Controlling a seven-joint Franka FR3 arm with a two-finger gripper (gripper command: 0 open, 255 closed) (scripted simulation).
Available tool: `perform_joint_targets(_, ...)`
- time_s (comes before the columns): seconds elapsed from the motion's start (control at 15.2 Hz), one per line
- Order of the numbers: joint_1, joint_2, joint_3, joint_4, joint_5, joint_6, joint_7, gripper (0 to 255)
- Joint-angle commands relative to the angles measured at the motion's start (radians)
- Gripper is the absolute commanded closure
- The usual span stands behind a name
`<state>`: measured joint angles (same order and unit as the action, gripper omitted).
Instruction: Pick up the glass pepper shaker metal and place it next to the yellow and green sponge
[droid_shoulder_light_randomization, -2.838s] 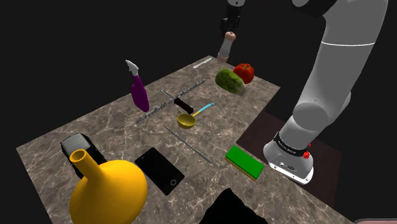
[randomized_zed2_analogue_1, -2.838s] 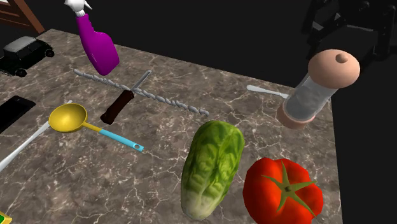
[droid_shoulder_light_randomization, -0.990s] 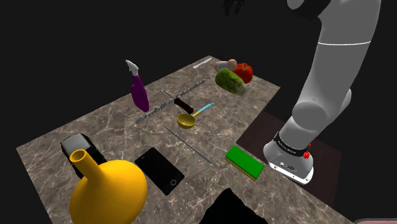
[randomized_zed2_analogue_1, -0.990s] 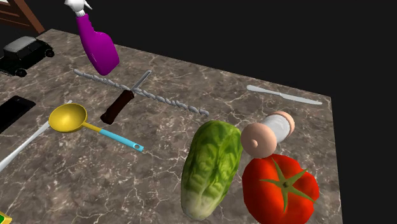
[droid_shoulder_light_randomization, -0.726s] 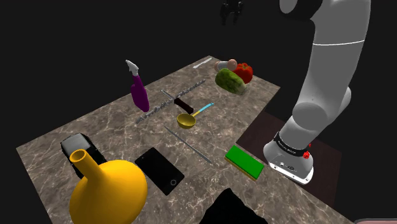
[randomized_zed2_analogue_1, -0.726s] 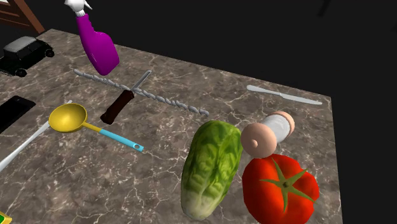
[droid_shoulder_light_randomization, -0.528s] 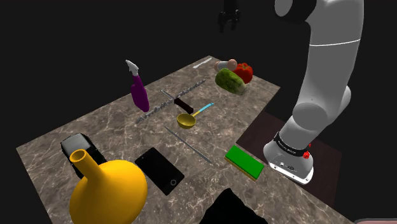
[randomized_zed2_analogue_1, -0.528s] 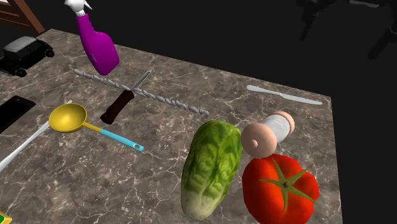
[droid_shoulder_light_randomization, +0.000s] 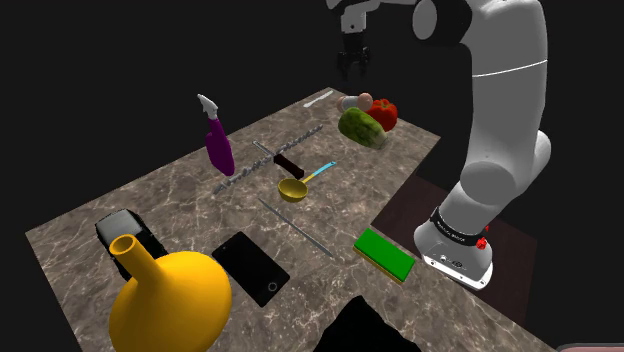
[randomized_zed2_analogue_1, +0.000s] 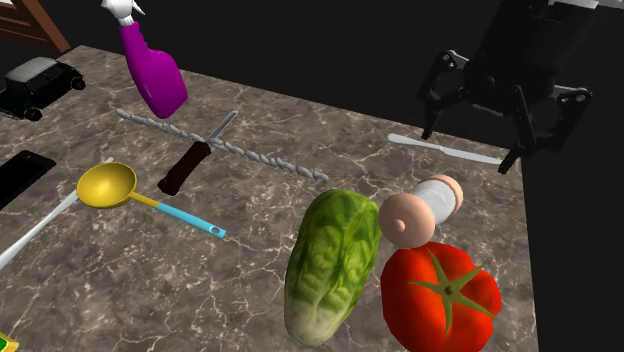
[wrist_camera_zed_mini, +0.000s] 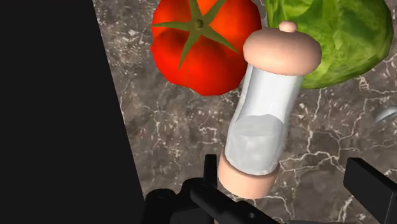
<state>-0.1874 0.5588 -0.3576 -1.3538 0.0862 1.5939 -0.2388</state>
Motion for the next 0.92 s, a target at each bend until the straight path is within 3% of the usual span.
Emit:
perform_joint_targets(0.0, 0.005, 0.023, 0.001, -0.029, -0.002, 0.001, 0.018, 0)
perform_joint_targets(0.2, 0.008, 0.055, 0.003, -0.052, 0.0, -0.004, 0.038, 0)
perform_joint_targets(0.66, 0.019, 0.037, 0.002, -0.181, -0.002, 0.106, 0.037, 0)
perform_joint_targets(0.86, 0.019, 0.037, 0.002, -0.181, -0.002, 0.106, 0.037, 0)
